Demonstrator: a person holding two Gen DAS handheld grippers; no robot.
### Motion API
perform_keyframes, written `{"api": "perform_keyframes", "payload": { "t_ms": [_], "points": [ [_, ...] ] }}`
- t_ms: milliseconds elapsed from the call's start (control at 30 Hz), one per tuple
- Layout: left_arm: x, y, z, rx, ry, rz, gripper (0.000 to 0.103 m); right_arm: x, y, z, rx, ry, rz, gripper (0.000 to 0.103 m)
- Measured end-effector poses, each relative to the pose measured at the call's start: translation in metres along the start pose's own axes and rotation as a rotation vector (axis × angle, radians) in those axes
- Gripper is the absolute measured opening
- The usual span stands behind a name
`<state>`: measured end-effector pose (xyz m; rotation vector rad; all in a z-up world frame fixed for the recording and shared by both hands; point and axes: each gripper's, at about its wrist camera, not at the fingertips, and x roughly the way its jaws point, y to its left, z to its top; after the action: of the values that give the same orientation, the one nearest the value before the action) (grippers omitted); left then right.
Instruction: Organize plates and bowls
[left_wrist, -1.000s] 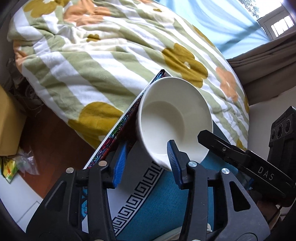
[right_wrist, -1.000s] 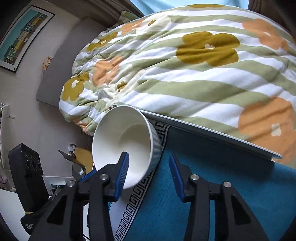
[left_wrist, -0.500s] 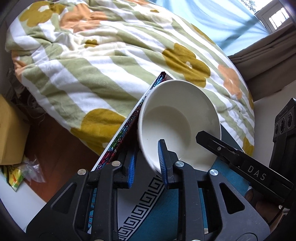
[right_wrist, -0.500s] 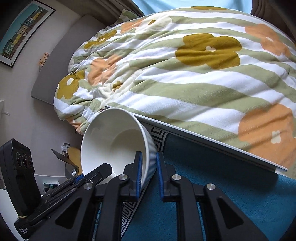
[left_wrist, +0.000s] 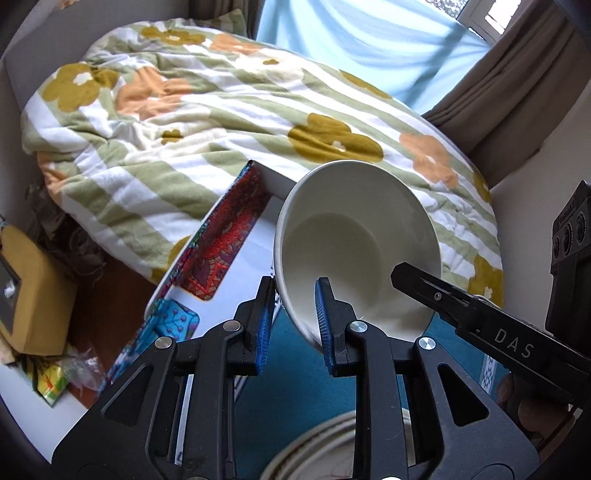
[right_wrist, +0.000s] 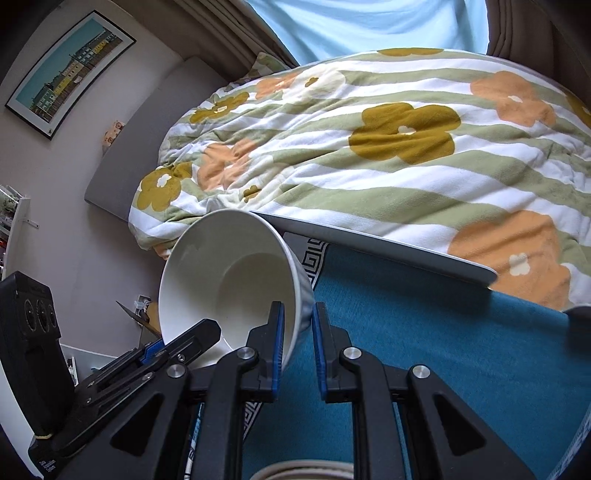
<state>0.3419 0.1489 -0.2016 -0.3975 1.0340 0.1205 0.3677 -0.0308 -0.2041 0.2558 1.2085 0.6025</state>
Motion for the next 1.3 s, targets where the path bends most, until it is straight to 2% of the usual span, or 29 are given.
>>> {"api": "perform_keyframes", "payload": {
  "t_ms": [167,333,533,667,833,1000,1133,1300],
  "points": [
    [-0.051,-0.046,-0.048,0.036,-0.039,-0.020,0.020,-0.074,-0.007,-0.040,-0.020,-0.078,0.002,0.014],
    [-0.088,-0.102,-0.107,0.094,-0.054,-0.050,0.020,-0.145,-0.031,-0.090,-0.014,-0.139,-0.021,0.014],
    [-0.108,-0.165,-0.179,0.143,-0.023,-0.109,0.020,-0.208,-0.075,-0.152,0.028,-0.163,-0.079,0.014],
    [-0.111,-0.201,-0.215,0.193,0.018,-0.141,0.020,-0.237,-0.107,-0.186,0.072,-0.165,-0.115,0.014],
    [-0.101,-0.234,-0.245,0.255,0.078,-0.166,0.020,-0.259,-0.142,-0.222,0.135,-0.166,-0.158,0.014],
    [-0.081,-0.261,-0.263,0.311,0.157,-0.178,0.020,-0.263,-0.171,-0.248,0.208,-0.151,-0.201,0.014],
    [-0.059,-0.276,-0.269,0.363,0.212,-0.166,0.020,-0.258,-0.195,-0.259,0.287,-0.132,-0.200,0.014],
    [-0.037,-0.287,-0.276,0.410,0.264,-0.131,0.020,-0.246,-0.213,-0.264,0.328,-0.105,-0.207,0.014]
  ]
}}
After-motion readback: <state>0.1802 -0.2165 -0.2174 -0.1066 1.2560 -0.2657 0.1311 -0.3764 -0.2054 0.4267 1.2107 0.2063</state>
